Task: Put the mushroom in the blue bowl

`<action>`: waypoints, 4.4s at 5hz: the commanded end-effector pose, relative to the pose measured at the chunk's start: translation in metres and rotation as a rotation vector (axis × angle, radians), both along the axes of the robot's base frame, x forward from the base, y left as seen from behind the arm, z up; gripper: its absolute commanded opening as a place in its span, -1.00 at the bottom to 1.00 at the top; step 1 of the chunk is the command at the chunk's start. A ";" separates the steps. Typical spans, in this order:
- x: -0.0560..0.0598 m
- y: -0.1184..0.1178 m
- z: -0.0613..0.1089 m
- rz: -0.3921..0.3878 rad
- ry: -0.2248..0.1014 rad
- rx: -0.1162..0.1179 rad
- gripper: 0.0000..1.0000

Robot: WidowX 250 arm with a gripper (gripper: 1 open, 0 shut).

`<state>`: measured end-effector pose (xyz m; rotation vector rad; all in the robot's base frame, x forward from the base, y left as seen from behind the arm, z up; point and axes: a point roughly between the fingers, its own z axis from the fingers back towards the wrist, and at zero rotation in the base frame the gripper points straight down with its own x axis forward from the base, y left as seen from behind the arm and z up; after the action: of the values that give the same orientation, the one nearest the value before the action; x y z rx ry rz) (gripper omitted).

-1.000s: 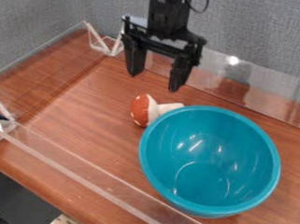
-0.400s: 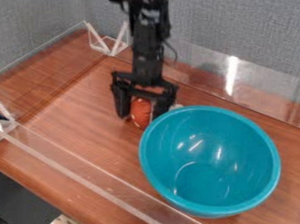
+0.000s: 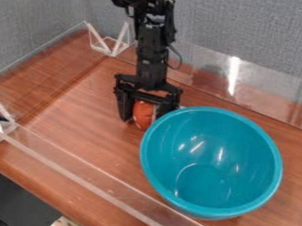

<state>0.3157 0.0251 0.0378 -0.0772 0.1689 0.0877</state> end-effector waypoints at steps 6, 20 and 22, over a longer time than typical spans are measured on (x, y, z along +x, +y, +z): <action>0.010 -0.003 0.027 -0.004 -0.094 -0.011 1.00; 0.010 -0.001 0.048 -0.019 -0.139 -0.015 -1.00; 0.007 -0.003 0.072 -0.051 -0.182 -0.009 -1.00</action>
<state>0.3144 0.0208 0.0839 -0.0993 0.0798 0.0360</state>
